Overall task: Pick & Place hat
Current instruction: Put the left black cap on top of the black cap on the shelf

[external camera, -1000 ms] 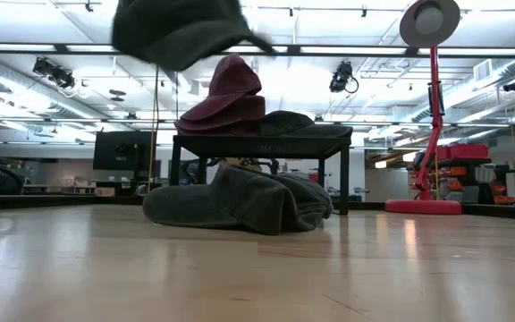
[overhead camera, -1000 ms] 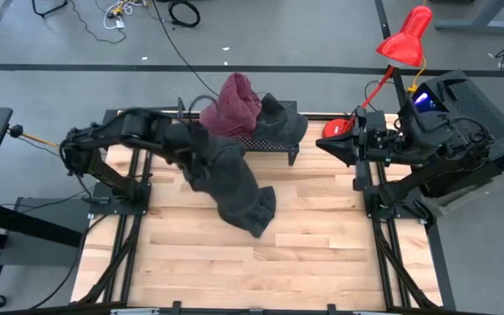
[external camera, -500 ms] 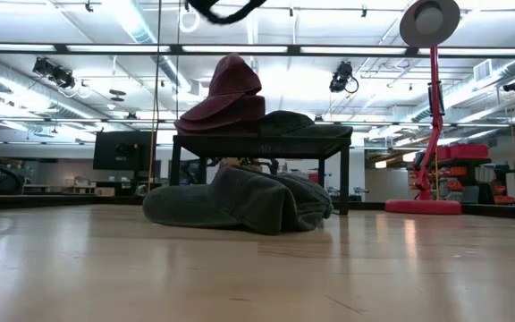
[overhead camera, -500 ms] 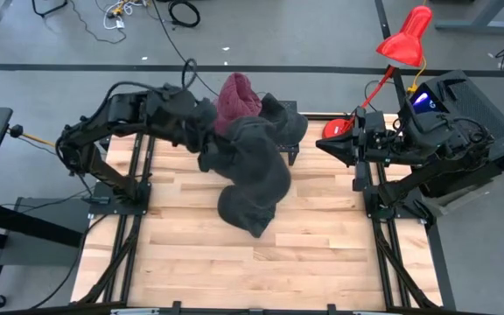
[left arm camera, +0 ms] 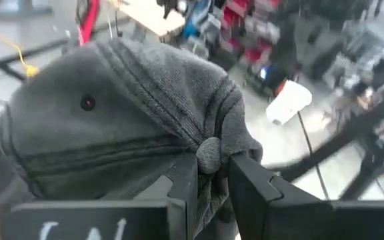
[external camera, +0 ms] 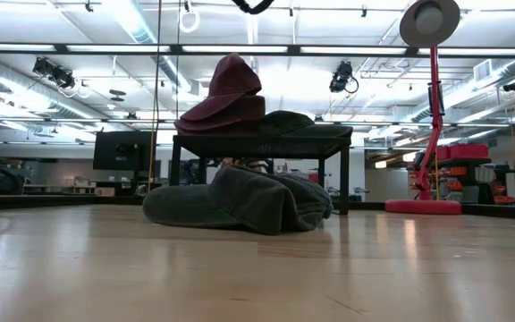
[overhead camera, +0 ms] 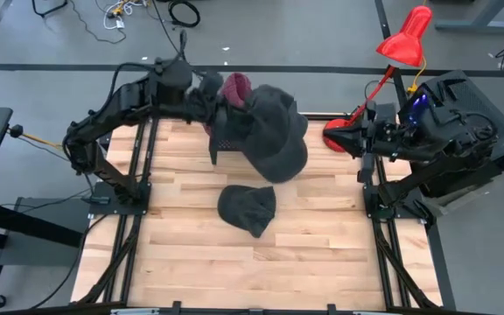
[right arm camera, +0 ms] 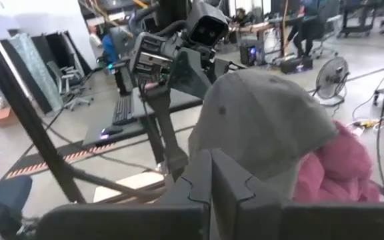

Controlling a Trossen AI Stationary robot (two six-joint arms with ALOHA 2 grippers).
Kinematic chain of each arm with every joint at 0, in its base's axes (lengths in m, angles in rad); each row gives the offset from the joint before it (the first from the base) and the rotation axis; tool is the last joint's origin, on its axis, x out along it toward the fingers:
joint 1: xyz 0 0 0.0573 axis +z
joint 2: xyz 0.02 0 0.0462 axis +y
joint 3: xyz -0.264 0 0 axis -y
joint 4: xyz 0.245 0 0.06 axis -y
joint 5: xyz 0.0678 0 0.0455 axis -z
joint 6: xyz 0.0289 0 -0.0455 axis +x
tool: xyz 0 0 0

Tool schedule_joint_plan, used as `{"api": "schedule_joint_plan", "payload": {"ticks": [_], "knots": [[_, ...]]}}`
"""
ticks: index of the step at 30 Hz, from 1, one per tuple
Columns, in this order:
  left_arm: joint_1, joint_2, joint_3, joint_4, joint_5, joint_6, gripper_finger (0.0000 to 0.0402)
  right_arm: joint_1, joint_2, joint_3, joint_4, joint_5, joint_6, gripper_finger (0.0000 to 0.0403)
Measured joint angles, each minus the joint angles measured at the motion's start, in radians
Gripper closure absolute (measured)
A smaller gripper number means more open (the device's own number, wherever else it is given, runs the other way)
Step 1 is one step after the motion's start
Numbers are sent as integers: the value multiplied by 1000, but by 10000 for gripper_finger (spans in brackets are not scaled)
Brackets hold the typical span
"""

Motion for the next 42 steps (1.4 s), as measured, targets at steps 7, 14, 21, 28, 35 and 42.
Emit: {"api": "schedule_joint_plan", "payload": {"ticks": [7, 14, 21, 28, 35, 42], "knots": [[83, 42, 0, 143, 65, -13, 330, 0, -21, 0, 69, 5, -56, 396], [150, 127, 0, 287, 117, -70, 331, 0, -24, 0, 77, 5, -75, 396], [207, 216, 0, 390, 135, -119, 329, 0, -24, 0, 77, 5, -83, 396], [258, 278, 0, 449, 83, -176, 328, 0, -24, 0, 77, 5, -97, 396], [273, 309, 0, 437, -56, -256, 329, 0, -24, 0, 77, 5, -109, 396], [251, 309, 0, 401, -229, -279, 330, 0, -24, 0, 77, 6, -110, 396]]}}
